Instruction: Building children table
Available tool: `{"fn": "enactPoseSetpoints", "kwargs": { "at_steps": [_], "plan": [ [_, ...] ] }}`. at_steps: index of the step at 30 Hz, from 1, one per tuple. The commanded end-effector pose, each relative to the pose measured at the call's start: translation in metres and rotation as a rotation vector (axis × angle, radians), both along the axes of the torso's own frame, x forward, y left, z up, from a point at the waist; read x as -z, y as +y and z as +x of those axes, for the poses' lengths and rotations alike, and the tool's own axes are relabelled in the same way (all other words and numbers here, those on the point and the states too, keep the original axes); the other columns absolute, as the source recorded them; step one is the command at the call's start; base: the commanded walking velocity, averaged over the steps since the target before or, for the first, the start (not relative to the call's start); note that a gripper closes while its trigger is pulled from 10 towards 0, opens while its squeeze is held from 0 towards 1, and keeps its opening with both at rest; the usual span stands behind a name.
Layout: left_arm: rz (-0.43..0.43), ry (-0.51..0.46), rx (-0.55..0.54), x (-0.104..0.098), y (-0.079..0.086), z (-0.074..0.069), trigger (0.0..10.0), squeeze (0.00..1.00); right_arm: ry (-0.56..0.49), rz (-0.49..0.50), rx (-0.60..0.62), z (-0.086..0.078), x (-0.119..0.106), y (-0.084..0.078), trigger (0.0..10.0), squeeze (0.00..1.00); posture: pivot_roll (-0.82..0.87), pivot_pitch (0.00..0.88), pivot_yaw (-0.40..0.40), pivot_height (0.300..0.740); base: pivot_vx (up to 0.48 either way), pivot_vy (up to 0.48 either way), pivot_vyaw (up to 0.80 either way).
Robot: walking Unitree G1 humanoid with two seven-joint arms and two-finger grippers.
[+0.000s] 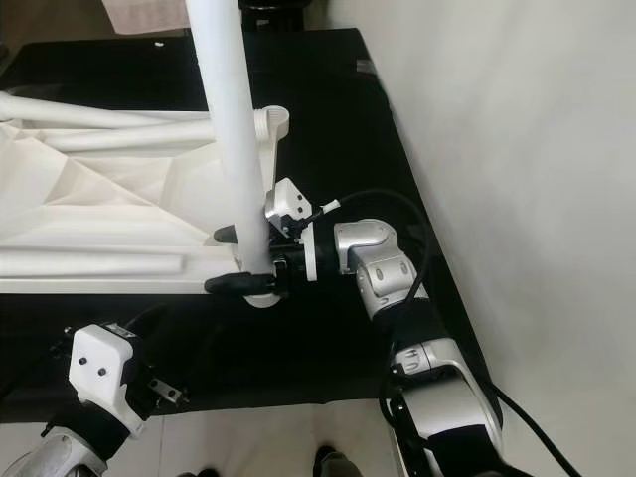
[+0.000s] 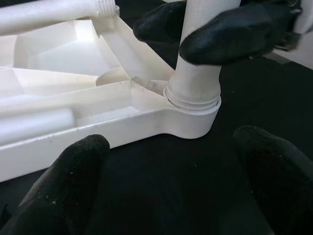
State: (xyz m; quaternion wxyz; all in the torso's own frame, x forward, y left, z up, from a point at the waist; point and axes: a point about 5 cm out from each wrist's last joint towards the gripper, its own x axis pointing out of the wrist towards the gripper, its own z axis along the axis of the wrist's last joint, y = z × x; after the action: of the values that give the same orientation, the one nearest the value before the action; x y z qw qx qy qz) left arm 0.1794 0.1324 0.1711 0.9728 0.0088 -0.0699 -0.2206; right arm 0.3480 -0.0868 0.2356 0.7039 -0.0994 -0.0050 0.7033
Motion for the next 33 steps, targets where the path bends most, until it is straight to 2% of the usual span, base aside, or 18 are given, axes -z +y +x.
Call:
{"fn": "enactPoseSetpoints", "kwargs": {
  "at_steps": [1,5,7,12,15,16,17,18,19,20,21,22,24,25,30,31,32,33],
  "plan": [
    [0.017,0.025,0.014,0.002,-0.001,-0.004,10.0,0.00,0.015,0.010,-0.039,-0.003,0.003,-0.001,0.0,0.00,0.06,0.304,-0.012,0.740,0.000,0.000,0.00],
    [0.014,0.026,0.015,0.003,-0.002,-0.005,10.0,0.00,0.012,0.024,-0.026,-0.003,0.005,-0.004,0.0,0.00,0.04,0.293,-0.022,0.740,0.000,0.000,0.00],
    [0.002,0.026,0.018,0.003,-0.005,-0.004,10.0,0.00,-0.013,0.060,0.054,-0.004,0.007,-0.015,0.0,0.00,0.02,0.285,-0.031,0.740,0.000,0.000,0.00],
    [-0.002,0.025,0.019,0.004,-0.005,-0.003,10.0,0.00,-0.044,0.086,0.192,-0.009,0.010,-0.025,0.0,0.00,0.01,0.276,-0.030,0.740,0.000,0.000,0.00],
    [-0.003,0.025,0.019,0.004,-0.005,-0.002,10.0,0.00,-0.049,0.092,0.224,-0.011,0.011,-0.027,0.0,0.00,0.01,0.276,-0.030,0.740,0.000,0.000,0.00],
    [-0.004,0.023,0.021,0.004,-0.005,-0.001,10.0,0.00,0.008,0.105,0.382,-0.022,0.026,-0.025,0.0,0.00,-0.02,0.259,-0.048,0.740,0.000,0.000,0.00],
    [-0.004,0.023,0.021,0.004,-0.005,-0.001,10.0,0.00,0.008,0.105,0.382,-0.022,0.026,-0.025,0.0,0.00,-0.02,0.259,-0.048,0.740,0.000,0.000,0.00],
    [-0.004,0.019,0.021,0.005,-0.004,0.002,10.0,0.00,0.011,0.023,0.688,-0.031,0.048,-0.025,0.0,0.00,-0.03,0.254,-0.045,0.740,0.000,0.000,0.00],
    [-0.005,0.013,0.020,0.005,-0.003,0.005,10.0,0.00,0.037,-0.037,0.950,-0.052,0.066,-0.026,0.0,0.00,-0.05,0.245,-0.037,0.740,0.000,0.000,0.00],
    [-0.005,0.013,0.020,0.005,-0.003,0.005,10.0,0.00,0.037,-0.037,0.950,-0.052,0.066,-0.026,0.0,0.00,-0.05,0.245,-0.037,0.740,0.000,0.000,0.00],
    [-0.005,0.008,0.019,0.005,-0.003,0.009,10.0,0.00,0.035,-0.046,1.098,-0.068,0.071,-0.023,0.0,0.00,-0.05,0.229,-0.030,0.740,0.000,0.000,0.00],
    [-0.005,0.005,0.018,0.006,-0.002,0.011,10.0,0.00,0.030,-0.040,1.148,-0.075,0.071,-0.019,0.0,0.00,-0.05,0.225,-0.027,0.740,0.000,0.000,0.00],
    [-0.004,0.004,0.016,0.008,-0.002,0.014,10.0,0.00,0.027,-0.024,1.135,-0.074,0.069,-0.013,0.0,0.00,-0.06,0.195,-0.019,0.740,0.000,0.000,0.00],
    [-0.005,0.005,0.013,0.009,-0.002,0.017,10.0,0.00,0.017,-0.008,1.108,-0.064,0.067,-0.009,0.0,0.00,-0.05,0.184,-0.020,0.740,0.000,0.000,0.00],
    [-0.003,0.002,-0.004,0.011,0.000,0.020,10.0,0.00,0.037,0.045,1.081,-0.046,0.063,0.000,0.0,0.00,-0.05,0.167,-0.019,0.740,0.000,0.000,0.00],
    [-0.002,-0.001,-0.013,0.011,0.001,0.020,10.0,0.00,0.051,0.061,1.060,-0.044,0.062,0.003,5.5,0.00,-0.05,0.167,-0.019,0.740,0.000,0.000,0.00],
    [-0.001,-0.003,-0.021,0.012,0.001,0.020,10.0,0.00,0.068,0.070,1.040,-0.045,0.061,0.008,10.0,0.00,-0.05,0.160,-0.019,0.740,0.000,0.000,0.00],
    [-0.001,-0.003,-0.021,0.012,0.001,0.020,10.0,0.00,0.068,0.070,1.040,-0.045,0.061,0.008,10.0,0.00,-0.05,0.160,-0.019,0.740,0.000,0.000,0.00]
  ]
}}
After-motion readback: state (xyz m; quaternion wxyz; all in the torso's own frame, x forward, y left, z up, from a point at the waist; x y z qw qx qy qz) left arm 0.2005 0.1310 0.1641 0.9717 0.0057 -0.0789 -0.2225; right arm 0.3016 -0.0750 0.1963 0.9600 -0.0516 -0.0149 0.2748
